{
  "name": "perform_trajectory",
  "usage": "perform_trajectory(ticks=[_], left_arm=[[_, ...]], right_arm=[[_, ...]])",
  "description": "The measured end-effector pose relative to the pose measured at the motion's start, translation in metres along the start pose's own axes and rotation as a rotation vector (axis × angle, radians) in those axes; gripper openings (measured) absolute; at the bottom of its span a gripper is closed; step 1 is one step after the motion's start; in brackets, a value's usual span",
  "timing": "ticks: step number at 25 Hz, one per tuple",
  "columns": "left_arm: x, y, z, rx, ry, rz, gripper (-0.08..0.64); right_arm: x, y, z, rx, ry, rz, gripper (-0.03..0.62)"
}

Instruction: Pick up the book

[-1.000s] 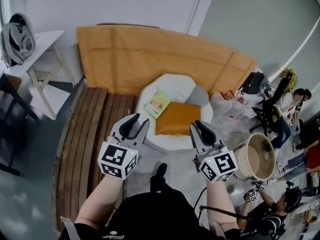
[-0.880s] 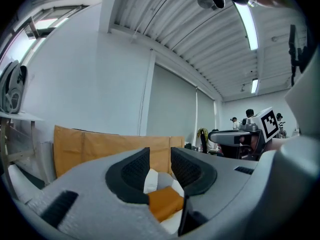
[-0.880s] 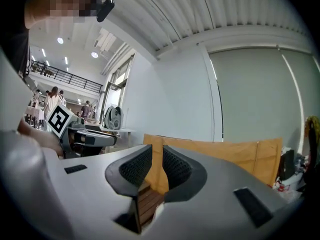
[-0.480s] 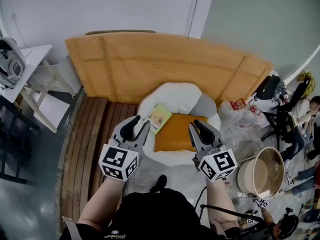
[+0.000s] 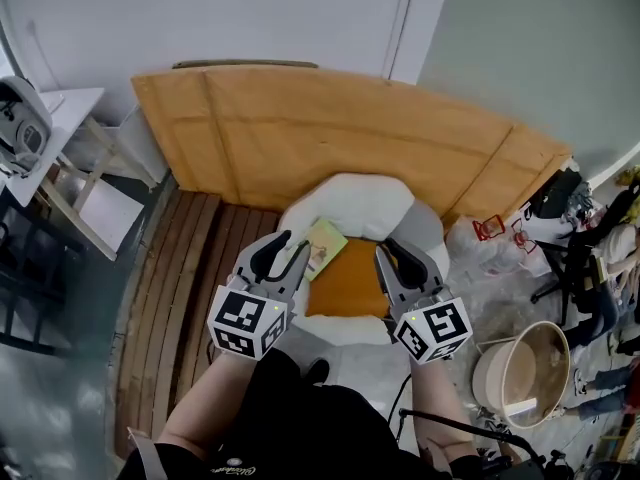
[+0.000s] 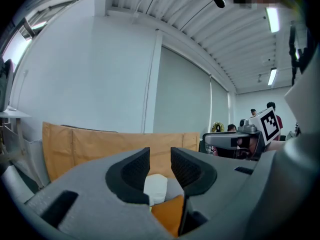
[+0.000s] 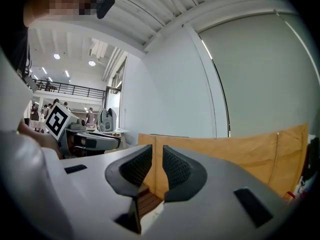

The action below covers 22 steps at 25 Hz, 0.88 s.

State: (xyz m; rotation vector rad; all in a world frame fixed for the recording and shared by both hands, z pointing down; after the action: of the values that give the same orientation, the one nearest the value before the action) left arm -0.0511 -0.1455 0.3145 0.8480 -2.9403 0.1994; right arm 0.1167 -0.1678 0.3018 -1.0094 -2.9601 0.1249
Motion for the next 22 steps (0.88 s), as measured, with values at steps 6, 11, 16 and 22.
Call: perform_trajectory(ticks=[6, 11, 16, 22], left_arm=[[0.026, -0.022, -0.004, 0.024, 0.005, -0.003, 0.135], [0.046, -0.052, -0.005, 0.049, 0.020, -0.019, 0.135], [0.068, -0.069, -0.025, 0.105, 0.051, -0.029, 0.135], [0.090, -0.087, -0.065, 0.194, 0.075, -0.048, 0.135]], right_arm=[[-0.012, -0.029, -0.009, 0.017, -0.022, -0.016, 0.069], [-0.030, -0.057, -0.015, 0.058, -0.022, -0.024, 0.069], [-0.032, -0.083, -0.034, 0.102, -0.050, -0.034, 0.069], [-0.030, -0.110, -0.077, 0.186, -0.097, -0.039, 0.069]])
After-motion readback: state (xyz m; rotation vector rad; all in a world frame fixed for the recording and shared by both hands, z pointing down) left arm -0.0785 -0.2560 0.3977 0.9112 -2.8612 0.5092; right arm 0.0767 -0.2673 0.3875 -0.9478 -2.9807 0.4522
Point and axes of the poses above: the fingertips, and each gripper's own axes: y backward along the fingers, x to its left, z out of its top, the point moved 3 cm from there along y, backward along the fingers, and after that the axes turned 8 degrees about -z, right-handed, at the moved point
